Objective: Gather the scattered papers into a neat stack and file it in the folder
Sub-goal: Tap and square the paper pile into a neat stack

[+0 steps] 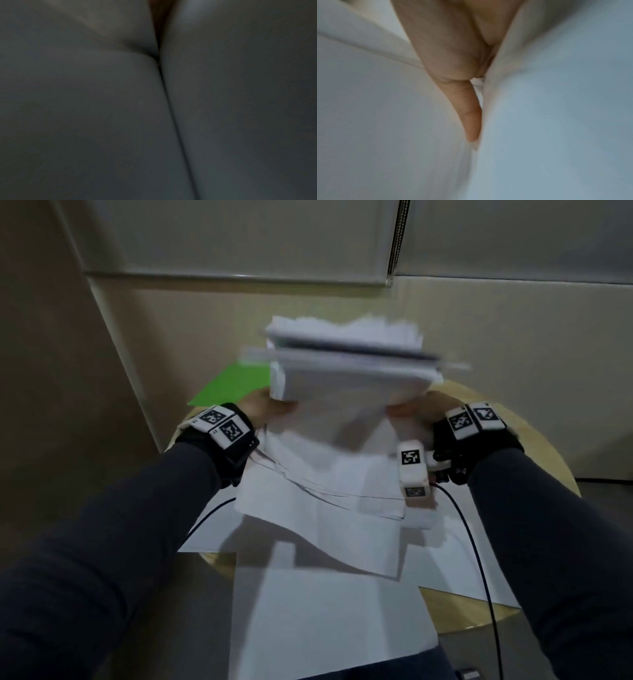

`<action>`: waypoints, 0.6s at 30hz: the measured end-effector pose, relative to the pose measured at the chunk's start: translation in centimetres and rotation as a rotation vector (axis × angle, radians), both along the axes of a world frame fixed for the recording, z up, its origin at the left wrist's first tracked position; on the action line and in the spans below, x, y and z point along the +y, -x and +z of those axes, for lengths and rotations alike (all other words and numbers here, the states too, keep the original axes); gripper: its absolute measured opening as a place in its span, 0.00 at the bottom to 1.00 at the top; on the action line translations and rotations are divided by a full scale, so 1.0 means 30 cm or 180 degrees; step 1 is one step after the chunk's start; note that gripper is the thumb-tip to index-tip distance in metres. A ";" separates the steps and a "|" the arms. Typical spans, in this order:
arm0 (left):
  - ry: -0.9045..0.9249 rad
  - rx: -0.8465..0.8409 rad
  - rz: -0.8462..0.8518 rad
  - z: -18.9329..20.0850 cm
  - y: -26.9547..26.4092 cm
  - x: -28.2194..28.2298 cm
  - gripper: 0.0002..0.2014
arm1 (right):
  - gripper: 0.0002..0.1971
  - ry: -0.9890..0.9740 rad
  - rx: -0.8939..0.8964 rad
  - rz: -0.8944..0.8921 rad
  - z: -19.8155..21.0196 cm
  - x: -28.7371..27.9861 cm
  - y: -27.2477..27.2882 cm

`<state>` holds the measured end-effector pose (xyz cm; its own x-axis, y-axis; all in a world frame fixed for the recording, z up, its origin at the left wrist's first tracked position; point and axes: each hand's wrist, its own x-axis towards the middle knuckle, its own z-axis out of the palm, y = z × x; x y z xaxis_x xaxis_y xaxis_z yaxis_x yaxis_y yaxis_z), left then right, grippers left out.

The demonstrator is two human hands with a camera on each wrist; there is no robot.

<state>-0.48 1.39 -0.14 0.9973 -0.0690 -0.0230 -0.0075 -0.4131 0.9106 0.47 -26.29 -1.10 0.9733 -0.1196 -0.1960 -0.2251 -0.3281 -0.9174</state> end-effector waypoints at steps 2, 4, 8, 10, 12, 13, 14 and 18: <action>0.0152 0.0199 -0.0052 0.005 0.005 -0.020 0.19 | 0.24 0.0394 0.0078 0.0081 0.028 0.010 0.021; 0.0370 0.0039 -0.0075 0.015 0.010 -0.023 0.21 | 0.31 0.0539 -0.0069 0.0079 0.058 0.011 0.043; 0.0884 -0.0311 -0.0187 0.065 0.022 -0.037 0.26 | 0.12 -0.0100 -0.1064 -0.0149 0.117 0.057 0.078; 0.1128 -0.0604 -0.0153 0.112 0.019 -0.042 0.27 | 0.18 -0.0205 -0.1559 -0.0470 0.165 0.093 0.071; 0.1215 -0.0888 -0.0096 0.162 0.025 -0.051 0.27 | 0.23 -0.0233 -0.1921 -0.0693 0.205 0.126 0.070; 0.1232 -0.1044 -0.0082 0.175 0.026 -0.055 0.26 | 0.23 -0.0212 -0.2040 -0.0752 0.223 0.140 0.080; 0.1257 -0.1151 -0.0037 0.186 0.034 -0.059 0.27 | 0.21 -0.0156 -0.2138 -0.0787 0.231 0.150 0.078; 0.1441 -0.1319 0.0094 0.159 0.047 -0.057 0.30 | 0.17 -0.0131 -0.2425 -0.0853 0.220 0.188 0.096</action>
